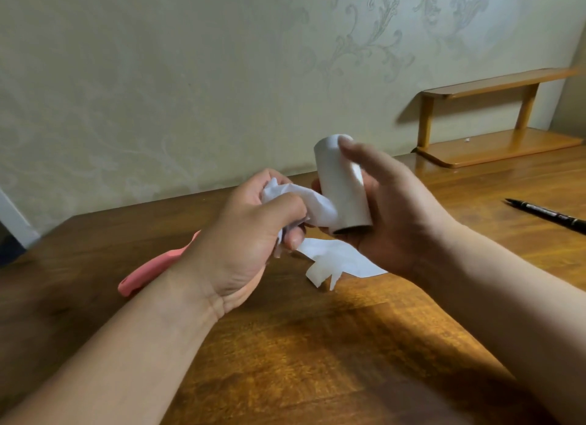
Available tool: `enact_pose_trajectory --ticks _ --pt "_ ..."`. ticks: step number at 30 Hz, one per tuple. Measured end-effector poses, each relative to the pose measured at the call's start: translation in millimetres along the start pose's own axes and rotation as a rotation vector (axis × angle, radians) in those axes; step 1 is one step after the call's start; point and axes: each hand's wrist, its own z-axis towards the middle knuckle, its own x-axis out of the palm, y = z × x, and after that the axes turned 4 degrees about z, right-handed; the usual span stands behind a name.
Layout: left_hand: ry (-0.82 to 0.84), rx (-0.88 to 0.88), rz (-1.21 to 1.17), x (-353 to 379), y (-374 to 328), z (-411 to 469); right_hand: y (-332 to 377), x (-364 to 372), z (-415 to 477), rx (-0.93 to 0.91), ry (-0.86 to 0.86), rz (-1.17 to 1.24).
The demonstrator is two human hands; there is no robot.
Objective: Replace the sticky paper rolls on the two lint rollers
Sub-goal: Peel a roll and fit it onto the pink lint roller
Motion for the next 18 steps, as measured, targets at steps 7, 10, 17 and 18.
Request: enact_pose_trajectory --ticks 7,10,17,18 --pt "0.0 0.007 0.034 -1.4 -4.4 0.0 3.7 -2.5 4.8 -0.066 -0.072 0.05" --pt "-0.056 0.015 0.012 -4.9 -2.5 3.2 4.5 -4.8 4.6 -0.026 -0.066 0.098" --pt "-0.26 0.003 0.004 -13.3 -5.9 7.1 7.3 -12.1 1.9 0.0 -0.033 0.039" --pt "-0.326 0.011 -0.011 -17.8 -5.9 9.1 8.2 -13.6 3.1 -0.024 -0.034 -0.008"
